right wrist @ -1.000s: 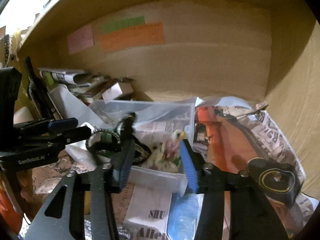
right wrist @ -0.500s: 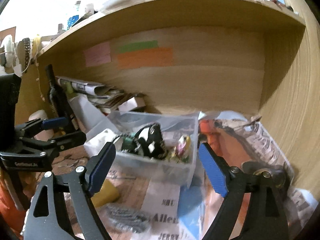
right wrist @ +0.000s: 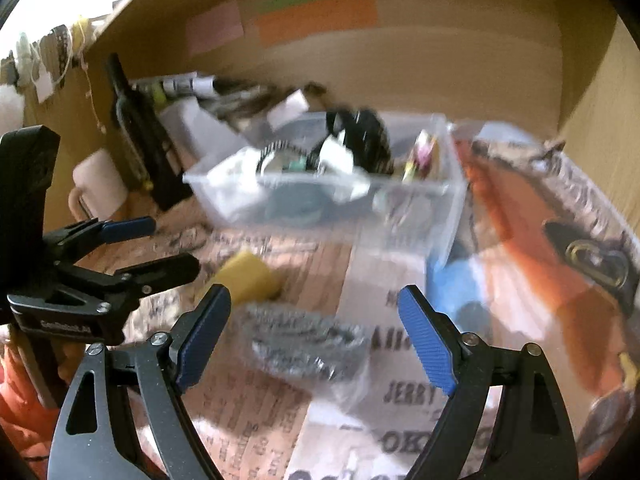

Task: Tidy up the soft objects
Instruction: 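Grasp the yellow-green sponge with the left tool while the right tool grasps the bagged steel wool, then carry the sponge with the left tool while the right tool carries the steel wool over the box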

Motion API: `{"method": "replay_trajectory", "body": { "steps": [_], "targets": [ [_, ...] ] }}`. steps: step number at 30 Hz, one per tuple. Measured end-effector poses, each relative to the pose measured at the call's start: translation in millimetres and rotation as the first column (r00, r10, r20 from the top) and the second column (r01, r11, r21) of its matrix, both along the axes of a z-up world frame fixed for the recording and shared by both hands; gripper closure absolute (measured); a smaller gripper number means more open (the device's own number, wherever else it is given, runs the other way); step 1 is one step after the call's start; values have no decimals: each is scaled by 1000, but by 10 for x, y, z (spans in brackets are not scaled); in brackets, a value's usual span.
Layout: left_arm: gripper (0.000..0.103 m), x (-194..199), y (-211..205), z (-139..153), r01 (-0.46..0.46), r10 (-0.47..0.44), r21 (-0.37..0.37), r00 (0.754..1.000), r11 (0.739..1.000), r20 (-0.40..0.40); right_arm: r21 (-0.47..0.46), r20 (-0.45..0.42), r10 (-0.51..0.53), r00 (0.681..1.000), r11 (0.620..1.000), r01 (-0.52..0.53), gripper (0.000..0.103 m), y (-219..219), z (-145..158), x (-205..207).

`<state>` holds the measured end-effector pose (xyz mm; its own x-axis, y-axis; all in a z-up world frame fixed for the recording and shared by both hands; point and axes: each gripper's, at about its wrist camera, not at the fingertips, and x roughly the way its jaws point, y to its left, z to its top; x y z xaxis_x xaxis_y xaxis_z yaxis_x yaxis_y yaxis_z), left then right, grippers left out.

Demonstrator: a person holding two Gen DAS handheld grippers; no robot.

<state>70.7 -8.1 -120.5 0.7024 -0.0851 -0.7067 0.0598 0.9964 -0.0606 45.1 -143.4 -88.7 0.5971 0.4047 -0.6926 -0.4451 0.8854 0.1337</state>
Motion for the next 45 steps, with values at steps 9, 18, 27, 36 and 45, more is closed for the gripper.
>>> {"method": "replay_trajectory", "body": {
  "steps": [9, 18, 27, 36, 45],
  "targets": [
    [4, 2, -48, -204, 8, -11, -56, 999, 998, -52, 34, -102, 27, 994, 999, -24, 42, -90, -225, 5],
    [27, 131, -220, -224, 57, -62, -81, 996, 995, -64, 39, -35, -21, 999, 999, 22, 60, -227, -88, -14],
    [73, 213, -237, -258, 68, -78, -122, 994, 990, -74, 47, 28, -45, 999, 998, 44, 60, -312, 84, -14],
    [76, 30, -75, 40, 38, -34, -114, 999, 993, 31, 76, 102, -39, 994, 997, 32, 60, -290, 286, 50],
    [76, -58, 116, 437, -7, 26, -121, 988, 993, 151, 102, 186, -16, 982, 995, -3, 60, -152, 535, 137]
  ]
}}
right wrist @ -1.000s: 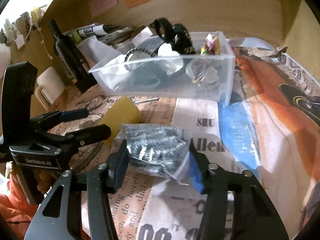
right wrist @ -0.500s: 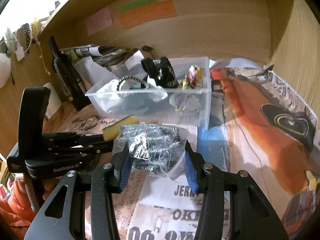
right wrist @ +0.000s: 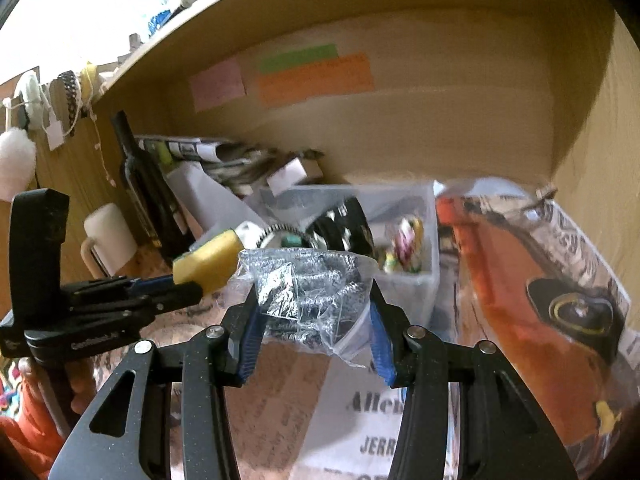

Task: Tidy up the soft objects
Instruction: 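Carry the sponge with the left tool while the right tool carries the steel wool over the box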

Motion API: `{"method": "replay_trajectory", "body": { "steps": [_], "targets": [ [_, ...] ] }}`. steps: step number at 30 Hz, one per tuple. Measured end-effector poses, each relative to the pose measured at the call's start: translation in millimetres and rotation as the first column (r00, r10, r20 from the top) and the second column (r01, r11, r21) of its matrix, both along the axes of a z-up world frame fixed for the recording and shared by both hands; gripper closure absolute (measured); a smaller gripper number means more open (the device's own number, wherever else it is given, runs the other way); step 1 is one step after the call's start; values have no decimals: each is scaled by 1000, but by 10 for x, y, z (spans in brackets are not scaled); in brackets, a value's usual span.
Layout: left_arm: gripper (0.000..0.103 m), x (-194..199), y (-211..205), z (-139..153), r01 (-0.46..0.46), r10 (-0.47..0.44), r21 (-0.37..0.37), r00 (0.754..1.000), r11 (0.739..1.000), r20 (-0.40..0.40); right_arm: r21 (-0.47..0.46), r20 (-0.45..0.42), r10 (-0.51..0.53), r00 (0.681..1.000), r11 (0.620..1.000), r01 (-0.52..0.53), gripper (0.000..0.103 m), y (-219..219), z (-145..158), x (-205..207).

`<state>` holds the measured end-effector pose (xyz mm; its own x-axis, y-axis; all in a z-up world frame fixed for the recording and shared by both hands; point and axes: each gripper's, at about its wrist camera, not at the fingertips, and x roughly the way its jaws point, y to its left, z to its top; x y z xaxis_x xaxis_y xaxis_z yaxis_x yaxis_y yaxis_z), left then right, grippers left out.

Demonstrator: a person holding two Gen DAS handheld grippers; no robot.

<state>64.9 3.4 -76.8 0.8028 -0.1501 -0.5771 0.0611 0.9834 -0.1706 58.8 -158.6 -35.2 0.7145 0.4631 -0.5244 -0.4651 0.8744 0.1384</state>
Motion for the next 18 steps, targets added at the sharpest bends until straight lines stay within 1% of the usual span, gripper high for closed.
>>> {"method": "replay_trajectory", "body": {
  "steps": [6, 9, 12, 18],
  "targets": [
    [76, 49, 132, 183, -46, 45, 20, 997, 999, 55, 4, 43, 19, 999, 1000, -19, 60, 119, 100, 132],
    [76, 109, 188, 205, -61, 59, 27, 996, 998, 63, -4, 51, 26, 998, 1000, -25, 60, 184, 90, 233],
    [76, 213, 221, 173, -63, 61, 35, 997, 997, 55, -17, 43, 23, 999, 1000, -23, 60, 234, 49, 354],
    [76, 500, 222, 34, -49, 48, 59, 999, 997, 10, -40, -9, 15, 1000, 999, -16, 60, 349, -96, 635]
  ]
}}
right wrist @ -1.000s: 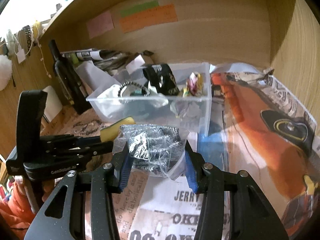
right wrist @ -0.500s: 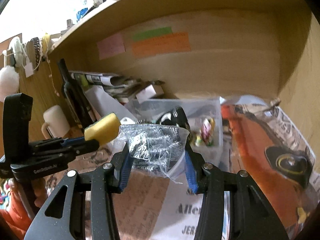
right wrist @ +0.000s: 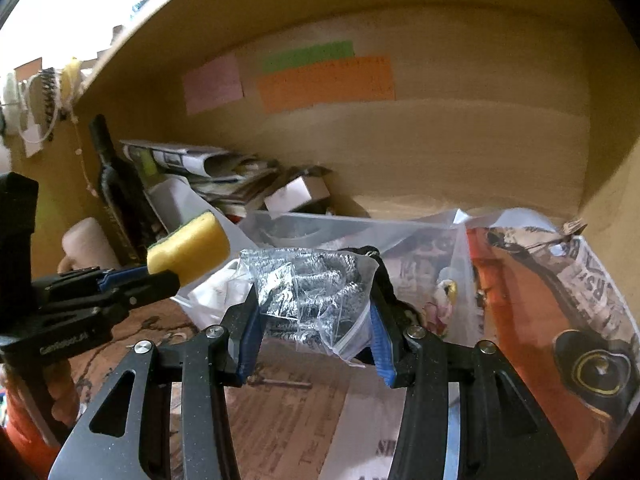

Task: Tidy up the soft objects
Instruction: 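Carry the sponge with the left tool while the right tool carries the steel wool over the box, then open the left tool to drop the sponge while the right tool drops the steel wool in the box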

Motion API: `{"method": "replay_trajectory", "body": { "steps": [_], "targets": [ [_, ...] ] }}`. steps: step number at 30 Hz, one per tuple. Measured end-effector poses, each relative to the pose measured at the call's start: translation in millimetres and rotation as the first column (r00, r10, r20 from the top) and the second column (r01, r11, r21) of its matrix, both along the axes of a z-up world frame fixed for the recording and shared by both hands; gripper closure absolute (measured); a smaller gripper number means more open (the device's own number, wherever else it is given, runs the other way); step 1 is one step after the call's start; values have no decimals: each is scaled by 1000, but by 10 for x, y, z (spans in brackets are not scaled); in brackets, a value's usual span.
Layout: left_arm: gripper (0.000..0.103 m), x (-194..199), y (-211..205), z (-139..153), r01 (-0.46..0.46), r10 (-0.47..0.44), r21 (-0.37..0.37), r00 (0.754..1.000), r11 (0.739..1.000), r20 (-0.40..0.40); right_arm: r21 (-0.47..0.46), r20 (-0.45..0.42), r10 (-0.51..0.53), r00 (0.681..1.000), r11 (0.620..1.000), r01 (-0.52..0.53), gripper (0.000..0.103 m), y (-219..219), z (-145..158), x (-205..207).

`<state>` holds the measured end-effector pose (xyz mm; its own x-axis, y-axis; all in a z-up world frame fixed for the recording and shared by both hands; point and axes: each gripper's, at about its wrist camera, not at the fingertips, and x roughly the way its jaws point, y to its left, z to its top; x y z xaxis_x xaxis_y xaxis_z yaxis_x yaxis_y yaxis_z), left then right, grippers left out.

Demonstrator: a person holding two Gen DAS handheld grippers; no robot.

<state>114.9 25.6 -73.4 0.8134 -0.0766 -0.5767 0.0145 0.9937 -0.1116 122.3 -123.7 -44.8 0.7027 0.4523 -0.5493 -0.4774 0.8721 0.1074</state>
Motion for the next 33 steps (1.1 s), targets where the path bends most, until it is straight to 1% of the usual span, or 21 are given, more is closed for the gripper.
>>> {"method": "replay_trajectory", "body": {
  "steps": [4, 8, 11, 13, 15, 17, 19, 23, 26, 29, 33],
  "targets": [
    [76, 168, -2, -119, 5, -4, 8, 999, 1000, -41, -44, -30, -4, 1000, 999, 3, 60, 82, -120, 98],
    [76, 267, 2, -210, 15, -15, -2, 997, 1000, -76, -59, -59, -11, 998, 998, 8, 60, 98, -216, 162],
    [75, 300, 2, -229, 13, -13, -5, 996, 1000, -83, -71, -76, -17, 997, 997, 12, 60, 117, -277, 196],
    [74, 323, -1, -236, 14, -15, -7, 996, 1000, -90, -82, -72, -21, 997, 997, 15, 60, 131, -294, 204],
    [69, 317, -6, -234, 13, -13, -3, 996, 1000, -88, -89, -63, -26, 998, 996, 20, 59, 128, -282, 183],
    [53, 297, -12, -228, 9, -9, 0, 997, 1000, -83, -102, -51, -37, 998, 994, 31, 59, 136, -274, 173],
    [49, 253, -11, -206, 6, -6, 2, 998, 1000, -69, -108, -47, -37, 998, 994, 32, 56, 136, -256, 156],
    [48, 151, -32, -133, 8, -8, 9, 999, 1000, -43, -90, -30, -35, 999, 995, 32, 46, 101, -177, 105],
    [47, 24, -52, -26, 0, 0, 16, 1000, 1000, 0, -63, -3, -31, 1000, 998, 31, 41, 55, -56, 18],
    [47, -104, -76, 98, -7, 6, 25, 999, 1000, 46, -43, 45, -29, 999, 999, 31, 41, 1, 105, -108],
    [47, -297, -112, 307, -19, 15, 33, 992, 999, 129, -18, 113, -31, 993, 999, 33, 39, -88, 334, -302]
  ]
}}
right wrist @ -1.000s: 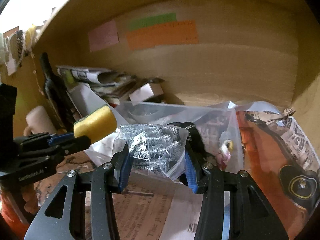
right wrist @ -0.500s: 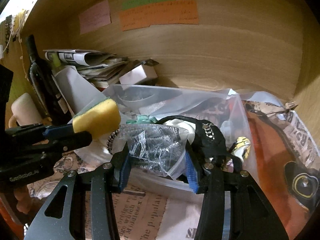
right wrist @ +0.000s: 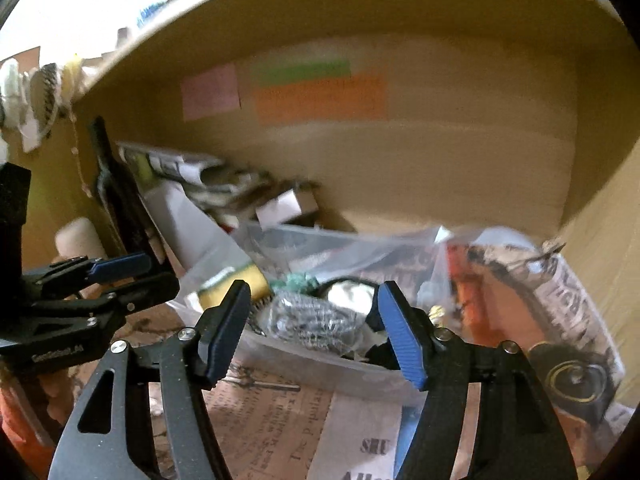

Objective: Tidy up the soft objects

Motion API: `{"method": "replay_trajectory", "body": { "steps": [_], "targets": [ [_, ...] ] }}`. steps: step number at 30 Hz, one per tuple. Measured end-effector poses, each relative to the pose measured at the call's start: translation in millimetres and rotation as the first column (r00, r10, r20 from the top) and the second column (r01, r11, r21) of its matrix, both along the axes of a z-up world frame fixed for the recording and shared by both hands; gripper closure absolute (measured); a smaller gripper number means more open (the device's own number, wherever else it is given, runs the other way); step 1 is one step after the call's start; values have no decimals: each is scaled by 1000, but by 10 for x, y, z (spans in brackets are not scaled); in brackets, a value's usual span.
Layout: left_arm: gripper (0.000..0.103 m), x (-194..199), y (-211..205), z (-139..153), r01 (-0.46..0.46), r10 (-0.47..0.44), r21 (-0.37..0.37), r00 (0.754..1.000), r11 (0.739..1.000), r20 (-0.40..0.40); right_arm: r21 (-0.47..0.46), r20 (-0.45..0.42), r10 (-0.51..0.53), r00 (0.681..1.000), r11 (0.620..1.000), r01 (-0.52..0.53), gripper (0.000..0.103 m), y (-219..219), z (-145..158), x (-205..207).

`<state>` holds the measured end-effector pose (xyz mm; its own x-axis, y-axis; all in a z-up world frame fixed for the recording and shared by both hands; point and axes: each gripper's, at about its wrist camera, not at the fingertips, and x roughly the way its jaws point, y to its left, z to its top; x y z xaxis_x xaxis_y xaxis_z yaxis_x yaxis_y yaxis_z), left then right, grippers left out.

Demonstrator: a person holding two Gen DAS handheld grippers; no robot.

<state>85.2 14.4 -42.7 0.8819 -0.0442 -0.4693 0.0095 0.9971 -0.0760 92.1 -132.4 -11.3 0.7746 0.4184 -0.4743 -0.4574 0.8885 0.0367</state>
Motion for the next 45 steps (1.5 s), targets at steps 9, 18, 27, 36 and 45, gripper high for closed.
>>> {"method": "replay_trajectory", "body": {
  "steps": [9, 18, 27, 36, 45],
  "targets": [
    [36, -427, -42, 398, -23, 19, 19, 986, 1000, 165, 54, 128, 0, 992, 999, -7, 32, -154, 373, -383],
    [18, -694, -126, 552, -29, 23, 21, 970, 999, 244, 64, 200, 12, 980, 998, -25, 20, -170, 499, -630],
    [7, -807, -212, 567, -43, 33, 33, 961, 999, 275, 81, 230, 11, 973, 996, -31, 5, -191, 536, -777],
    [2, -845, -211, 564, -45, 39, 17, 960, 999, 278, 89, 236, 9, 972, 996, -31, 2, -201, 537, -816],
    [1, -851, -194, 553, -41, 35, 17, 960, 999, 277, 97, 231, 5, 973, 995, -28, 1, -203, 525, -821]
  ]
}}
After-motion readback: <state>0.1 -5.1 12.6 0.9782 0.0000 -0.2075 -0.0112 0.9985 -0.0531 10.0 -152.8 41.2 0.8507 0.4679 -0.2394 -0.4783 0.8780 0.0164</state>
